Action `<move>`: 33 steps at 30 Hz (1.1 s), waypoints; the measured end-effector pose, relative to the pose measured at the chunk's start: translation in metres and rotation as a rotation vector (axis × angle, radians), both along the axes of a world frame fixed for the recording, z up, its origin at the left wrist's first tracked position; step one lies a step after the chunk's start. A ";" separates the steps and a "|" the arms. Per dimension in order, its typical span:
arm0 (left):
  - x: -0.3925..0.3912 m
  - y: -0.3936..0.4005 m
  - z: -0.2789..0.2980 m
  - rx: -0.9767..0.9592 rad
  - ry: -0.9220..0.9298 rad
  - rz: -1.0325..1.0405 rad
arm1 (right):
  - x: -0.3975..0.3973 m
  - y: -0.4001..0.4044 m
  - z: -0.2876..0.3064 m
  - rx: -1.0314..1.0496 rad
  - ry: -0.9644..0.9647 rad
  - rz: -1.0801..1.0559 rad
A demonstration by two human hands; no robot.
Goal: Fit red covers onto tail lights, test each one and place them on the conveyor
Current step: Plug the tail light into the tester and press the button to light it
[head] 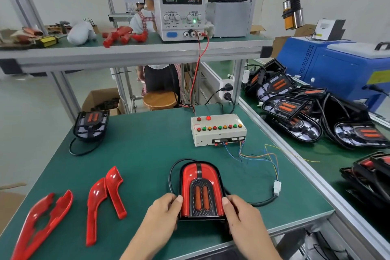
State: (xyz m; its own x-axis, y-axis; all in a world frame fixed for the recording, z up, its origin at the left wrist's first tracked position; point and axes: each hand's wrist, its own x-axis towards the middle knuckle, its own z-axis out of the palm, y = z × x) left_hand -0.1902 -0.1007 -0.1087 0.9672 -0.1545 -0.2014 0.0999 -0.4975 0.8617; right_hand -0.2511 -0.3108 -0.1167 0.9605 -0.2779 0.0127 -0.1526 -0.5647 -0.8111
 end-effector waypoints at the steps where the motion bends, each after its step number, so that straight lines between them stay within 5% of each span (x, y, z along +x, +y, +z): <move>1: 0.000 0.000 0.000 -0.006 0.006 0.006 | -0.001 0.000 0.001 0.002 0.003 0.006; 4: -0.001 -0.002 -0.001 -0.023 0.030 0.040 | -0.006 -0.001 0.002 0.030 -0.018 -0.047; 10: -0.003 -0.003 -0.001 -0.063 0.038 0.093 | -0.013 -0.055 0.001 -0.029 -0.107 -0.620; 14: -0.012 -0.003 0.003 -0.024 -0.066 0.231 | -0.005 -0.086 0.002 -0.262 0.169 -0.584; 17: -0.022 -0.009 0.016 -0.175 -0.265 0.421 | 0.009 -0.088 0.010 -0.403 0.287 -0.517; 21: -0.032 -0.036 0.044 -0.414 -0.406 0.249 | 0.021 -0.084 0.012 -0.316 0.236 -0.523; 27: -0.010 -0.109 0.060 -0.373 -0.213 -0.091 | 0.021 -0.067 0.019 0.101 -0.066 -0.539; 33: 0.015 -0.173 0.053 -0.480 0.260 -0.075 | 0.017 -0.054 0.034 0.127 -0.115 -0.481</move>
State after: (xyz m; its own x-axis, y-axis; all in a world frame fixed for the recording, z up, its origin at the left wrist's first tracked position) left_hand -0.1750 -0.2738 -0.0557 0.8779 -0.3544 -0.3220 0.3190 -0.0689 0.9453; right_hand -0.2339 -0.3644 -0.0825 0.7179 -0.6944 0.0487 -0.2766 -0.3487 -0.8955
